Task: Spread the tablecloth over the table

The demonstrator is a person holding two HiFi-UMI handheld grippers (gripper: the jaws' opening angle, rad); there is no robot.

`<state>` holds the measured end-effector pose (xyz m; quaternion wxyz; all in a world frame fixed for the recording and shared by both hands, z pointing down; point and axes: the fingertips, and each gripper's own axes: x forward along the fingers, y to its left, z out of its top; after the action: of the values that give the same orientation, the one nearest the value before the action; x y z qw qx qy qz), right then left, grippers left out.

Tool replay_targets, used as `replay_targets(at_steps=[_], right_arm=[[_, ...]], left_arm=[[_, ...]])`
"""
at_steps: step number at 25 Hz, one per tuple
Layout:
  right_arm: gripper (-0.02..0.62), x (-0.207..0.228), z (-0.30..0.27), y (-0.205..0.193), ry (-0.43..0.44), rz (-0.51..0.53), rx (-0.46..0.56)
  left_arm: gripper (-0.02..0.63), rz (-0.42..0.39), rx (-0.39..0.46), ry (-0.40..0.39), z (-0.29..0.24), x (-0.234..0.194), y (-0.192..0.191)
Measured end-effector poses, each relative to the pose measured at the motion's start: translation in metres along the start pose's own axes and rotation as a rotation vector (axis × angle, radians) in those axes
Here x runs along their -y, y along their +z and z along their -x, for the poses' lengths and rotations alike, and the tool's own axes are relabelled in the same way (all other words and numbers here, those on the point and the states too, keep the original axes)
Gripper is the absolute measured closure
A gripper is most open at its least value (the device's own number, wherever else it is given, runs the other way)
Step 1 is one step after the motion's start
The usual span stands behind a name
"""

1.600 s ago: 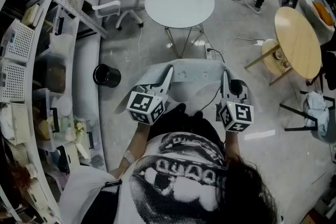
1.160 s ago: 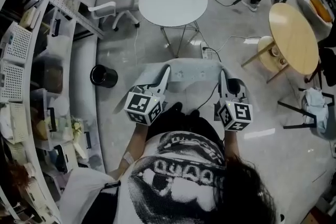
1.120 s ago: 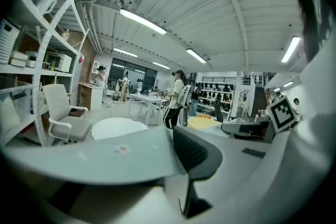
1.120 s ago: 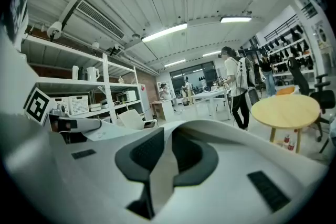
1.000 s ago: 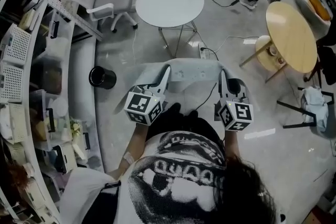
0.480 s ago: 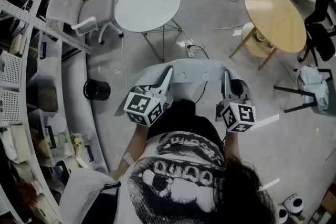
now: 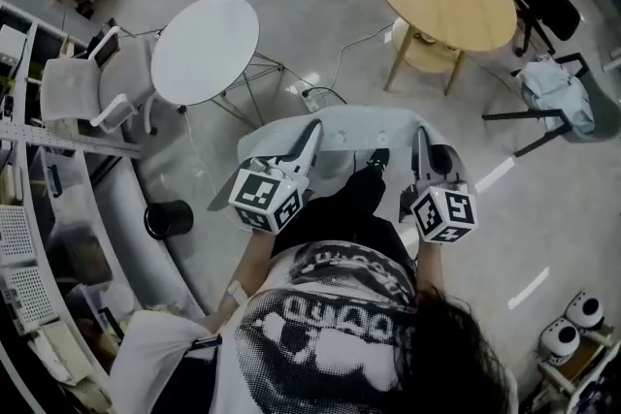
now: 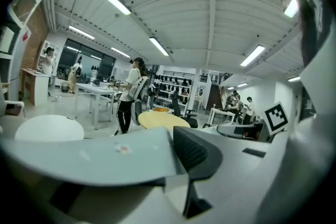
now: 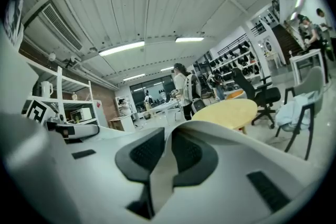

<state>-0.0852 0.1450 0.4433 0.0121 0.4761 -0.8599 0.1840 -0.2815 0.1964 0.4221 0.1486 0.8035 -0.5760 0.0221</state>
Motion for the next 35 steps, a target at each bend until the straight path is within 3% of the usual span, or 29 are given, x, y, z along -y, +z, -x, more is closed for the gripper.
replay_targets(at_steps=[5,9,25,35], right_arm=[[0.551,0.057,-0.010,0.012,-0.099,0.010,0.006],[0.557,0.097,-0.027,0.033,-0.153,0.024,0.006],[0.552,0.195,-0.105,0.104,-0.195,0.008,0.008],[0.551,0.238,-0.137,0.135,-0.192,0.048,0.025]], left_arm=[[0.551,-0.038,-0.029,-0.107,-0.071,0.018,-0.001],[0.548,-0.008,-0.040,-0.170,-0.123,0.028,0.004],[0.548,0.004,-0.011,-0.259,-0.274,0.030,0.058],[0.546,-0.033,0.009,-0.327,-0.335,0.038,0.084]])
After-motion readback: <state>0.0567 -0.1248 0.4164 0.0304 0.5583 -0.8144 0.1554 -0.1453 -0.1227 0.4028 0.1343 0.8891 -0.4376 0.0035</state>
